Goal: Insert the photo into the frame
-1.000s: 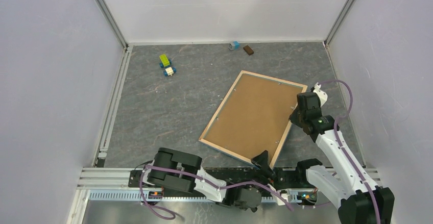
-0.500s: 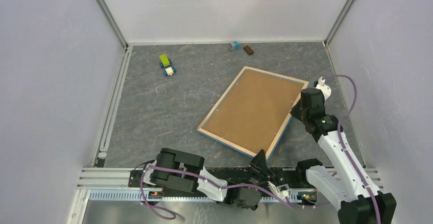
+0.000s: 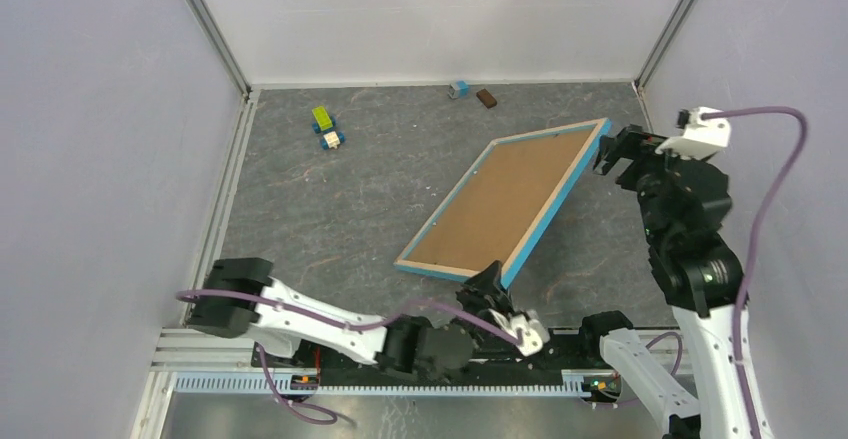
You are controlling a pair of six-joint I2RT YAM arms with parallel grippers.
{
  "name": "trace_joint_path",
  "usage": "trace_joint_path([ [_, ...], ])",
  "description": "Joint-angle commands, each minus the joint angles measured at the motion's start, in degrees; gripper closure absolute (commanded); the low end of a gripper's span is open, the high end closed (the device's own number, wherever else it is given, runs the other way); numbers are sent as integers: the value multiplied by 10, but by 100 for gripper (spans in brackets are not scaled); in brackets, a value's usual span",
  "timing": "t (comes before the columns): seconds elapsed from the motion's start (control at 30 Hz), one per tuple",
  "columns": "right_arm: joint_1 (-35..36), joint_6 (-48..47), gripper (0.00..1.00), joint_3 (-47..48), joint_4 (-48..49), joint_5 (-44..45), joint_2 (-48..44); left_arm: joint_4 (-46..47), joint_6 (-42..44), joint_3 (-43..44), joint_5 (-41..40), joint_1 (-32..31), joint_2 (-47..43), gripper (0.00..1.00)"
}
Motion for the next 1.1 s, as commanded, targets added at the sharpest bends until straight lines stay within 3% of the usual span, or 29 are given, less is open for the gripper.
trace_joint_path([
  [0.0,1,-65,6,38,10,44,-31,-53,-214,17,138,17,-108,98],
  [0.17,0,-64,3,24,27,39,-55,-85,-367,-7,249,87,-204,98],
  [0.33,0,-60,3,8,30,27,-60,-95,-567,-47,390,215,-260,98],
  [0.6,0,-57,3,-14,34,22,-61,-49,-839,-110,537,383,-269,98],
  [0.83,1,-59,3,-21,34,22,-66,67,-1039,-165,622,507,-178,98],
  [1.07,0,-65,2,-22,24,25,-74,245,-1177,-150,691,559,35,98],
])
